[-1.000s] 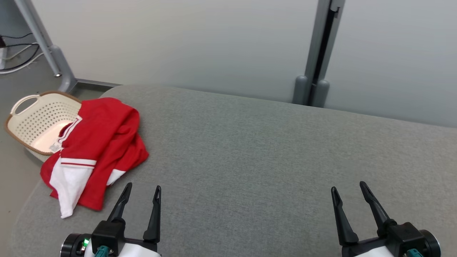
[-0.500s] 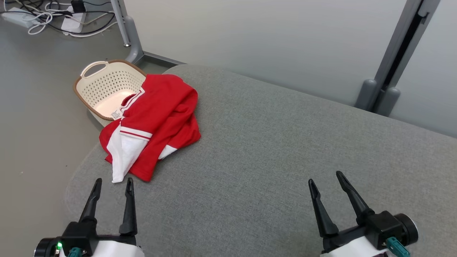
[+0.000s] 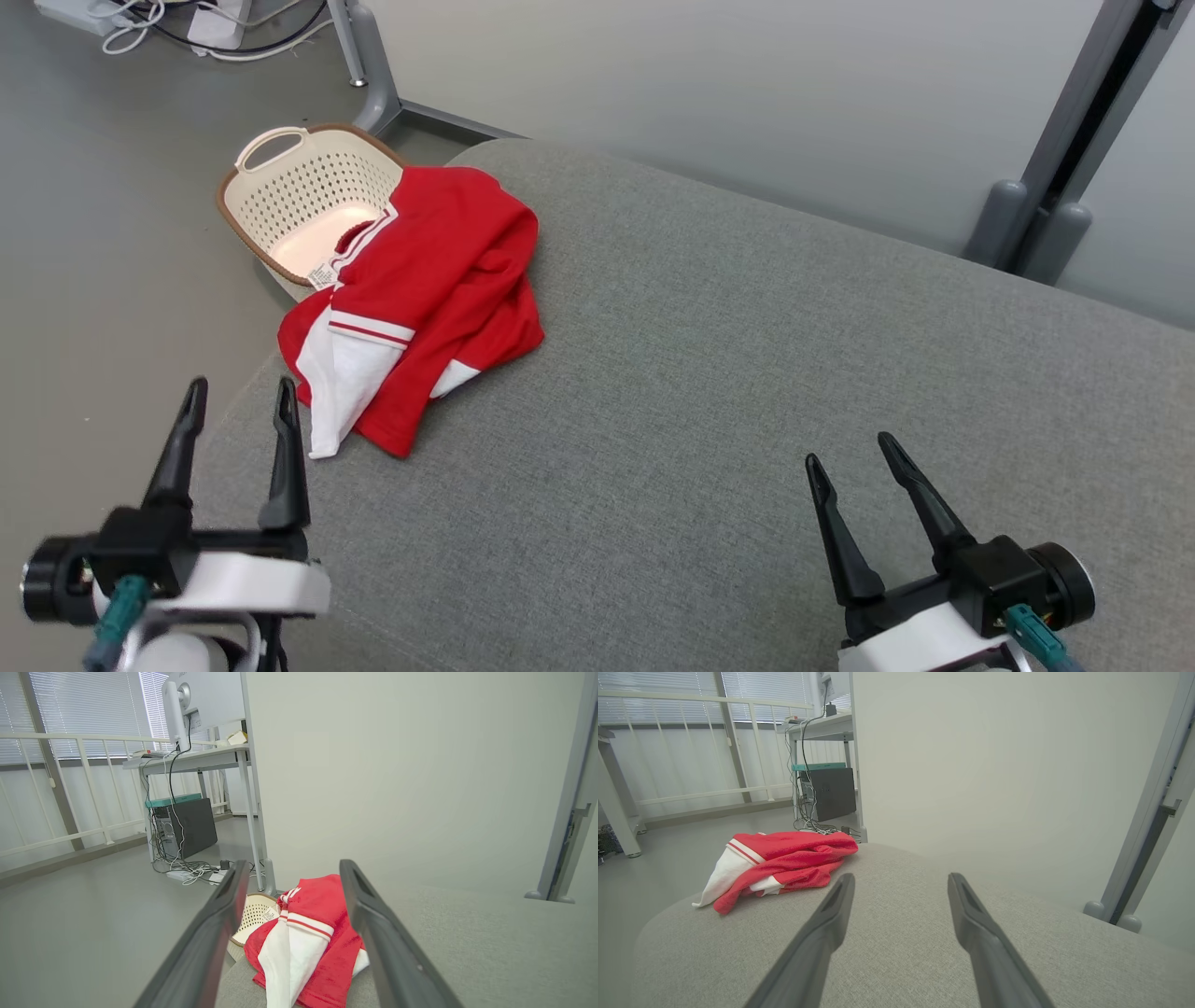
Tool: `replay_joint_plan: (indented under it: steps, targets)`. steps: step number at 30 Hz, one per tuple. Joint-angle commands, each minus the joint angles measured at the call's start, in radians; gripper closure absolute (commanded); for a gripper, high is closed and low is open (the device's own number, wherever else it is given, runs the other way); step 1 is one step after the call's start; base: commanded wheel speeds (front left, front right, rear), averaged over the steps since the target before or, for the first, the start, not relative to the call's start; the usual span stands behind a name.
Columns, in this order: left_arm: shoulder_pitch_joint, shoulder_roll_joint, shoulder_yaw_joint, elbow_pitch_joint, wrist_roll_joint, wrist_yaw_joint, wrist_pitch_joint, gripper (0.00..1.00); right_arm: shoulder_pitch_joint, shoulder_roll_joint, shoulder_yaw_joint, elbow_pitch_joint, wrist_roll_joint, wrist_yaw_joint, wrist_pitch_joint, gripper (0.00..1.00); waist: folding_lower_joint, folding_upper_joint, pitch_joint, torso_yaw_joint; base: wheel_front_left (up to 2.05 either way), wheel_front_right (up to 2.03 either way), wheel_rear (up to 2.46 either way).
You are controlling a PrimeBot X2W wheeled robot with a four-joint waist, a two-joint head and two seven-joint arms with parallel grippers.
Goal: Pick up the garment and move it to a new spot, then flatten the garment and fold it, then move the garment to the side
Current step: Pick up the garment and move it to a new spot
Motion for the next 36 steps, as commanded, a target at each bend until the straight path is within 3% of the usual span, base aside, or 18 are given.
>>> replay_joint_plan:
  steps: [1,8,12,15,21,30,36]
  targets:
    - [-0.074,0.025,0.013,0.016,0.014,-0.026,-0.002,0.0,0.017,-0.003,-0.018,-0.004,-0.022,0.0,-0.001,0.0,0.0,0.0,0.02,0.0,0.0,0.0,0.0]
    - [-0.362,0.084,0.003,0.236,-0.008,-0.088,-0.001,0.0,0.035,-0.003,-0.106,-0.024,-0.107,0.0,-0.001,0.0,0.0,0.0,0.123,-0.001,0.0,0.0,0.0]
    - [-0.6,0.126,-0.026,0.479,-0.052,-0.108,0.036,0.0,0.012,-0.01,-0.131,-0.043,-0.162,0.0,-0.001,0.0,0.0,0.0,0.204,-0.025,0.0,0.0,0.0]
    - [-0.797,0.155,-0.055,0.688,-0.106,-0.116,0.152,0.0,-0.024,-0.039,-0.134,-0.055,-0.184,0.0,-0.001,0.0,0.0,0.0,0.281,-0.059,0.0,0.0,0.0]
    - [-0.987,0.195,-0.168,0.925,-0.212,-0.116,0.381,0.0,-0.089,-0.081,-0.124,-0.075,-0.199,0.0,-0.001,0.0,0.0,0.0,0.38,-0.115,0.0,0.0,0.0]
    - [-1.086,0.258,-0.3,1.052,-0.341,-0.116,0.564,0.0,-0.153,-0.116,-0.138,-0.102,-0.219,-0.001,0.0,0.0,0.0,0.0,0.5,-0.189,0.0,0.0,0.0]
    - [-1.066,0.296,-0.361,1.061,-0.417,-0.116,0.563,0.0,-0.158,-0.117,-0.168,-0.115,-0.213,-0.002,0.004,0.0,0.0,0.0,0.548,-0.212,0.0,0.0,0.0]
